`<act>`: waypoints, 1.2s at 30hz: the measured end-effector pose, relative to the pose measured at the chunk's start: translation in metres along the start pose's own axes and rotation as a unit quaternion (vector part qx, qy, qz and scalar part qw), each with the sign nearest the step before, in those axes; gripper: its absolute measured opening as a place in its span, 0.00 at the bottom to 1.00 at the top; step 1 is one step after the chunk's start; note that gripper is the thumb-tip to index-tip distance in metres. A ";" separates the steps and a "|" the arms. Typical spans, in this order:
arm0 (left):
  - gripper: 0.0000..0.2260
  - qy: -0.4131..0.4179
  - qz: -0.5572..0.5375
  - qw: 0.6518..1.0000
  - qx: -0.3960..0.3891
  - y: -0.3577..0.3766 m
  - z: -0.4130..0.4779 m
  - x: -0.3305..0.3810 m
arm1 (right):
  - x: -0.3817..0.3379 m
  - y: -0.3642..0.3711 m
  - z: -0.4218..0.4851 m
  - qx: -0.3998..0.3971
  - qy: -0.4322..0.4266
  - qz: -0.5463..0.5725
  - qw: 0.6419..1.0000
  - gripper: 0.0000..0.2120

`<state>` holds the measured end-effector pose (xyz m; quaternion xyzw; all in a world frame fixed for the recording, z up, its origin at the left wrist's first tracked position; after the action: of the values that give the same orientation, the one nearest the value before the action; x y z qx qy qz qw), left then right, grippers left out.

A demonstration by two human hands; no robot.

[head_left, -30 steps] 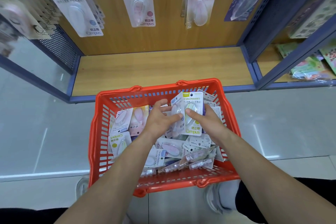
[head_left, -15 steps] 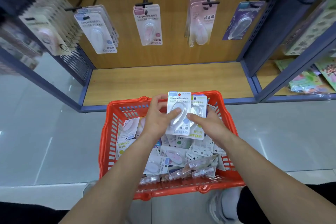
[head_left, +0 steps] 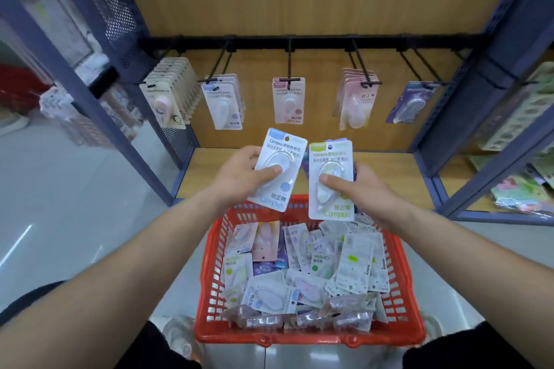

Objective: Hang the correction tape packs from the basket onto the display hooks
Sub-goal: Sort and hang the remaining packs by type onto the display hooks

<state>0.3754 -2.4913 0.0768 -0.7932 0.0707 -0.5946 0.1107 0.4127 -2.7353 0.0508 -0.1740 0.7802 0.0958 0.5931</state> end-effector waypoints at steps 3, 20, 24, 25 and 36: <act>0.10 0.004 0.023 0.999 0.028 -0.049 0.003 0.009 | -0.030 0.006 0.010 -0.023 -0.018 -0.023 0.999 0.14; 0.12 0.066 -0.104 0.978 0.170 -0.123 0.093 -0.015 | -0.010 0.066 0.092 -0.049 0.007 -0.065 0.997 0.24; 0.11 0.068 -0.108 0.974 0.184 -0.128 0.102 -0.021 | -0.006 0.058 0.096 -0.040 0.016 -0.071 0.997 0.21; 0.11 0.066 -0.106 0.975 0.186 -0.130 0.103 -0.023 | -0.005 0.055 0.096 -0.039 0.020 -0.077 0.996 0.21; 0.12 0.076 -0.103 0.978 0.164 -0.120 0.103 -0.023 | -0.009 0.051 0.096 -0.033 0.021 -0.075 0.996 0.20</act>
<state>0.4657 -2.3604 0.0585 -0.7196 -0.1014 -0.6650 0.1722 0.4812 -2.6528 0.0299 -0.2534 0.7738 0.0726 0.5760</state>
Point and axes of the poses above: each hand's wrist, its own z-axis towards the middle knuckle, its own y-axis out of the palm, x = y × z, the point moved 1 cm from there along z, towards the middle knuckle, and after that the axes turned 2 degrees about z, right-handed, at the moved point
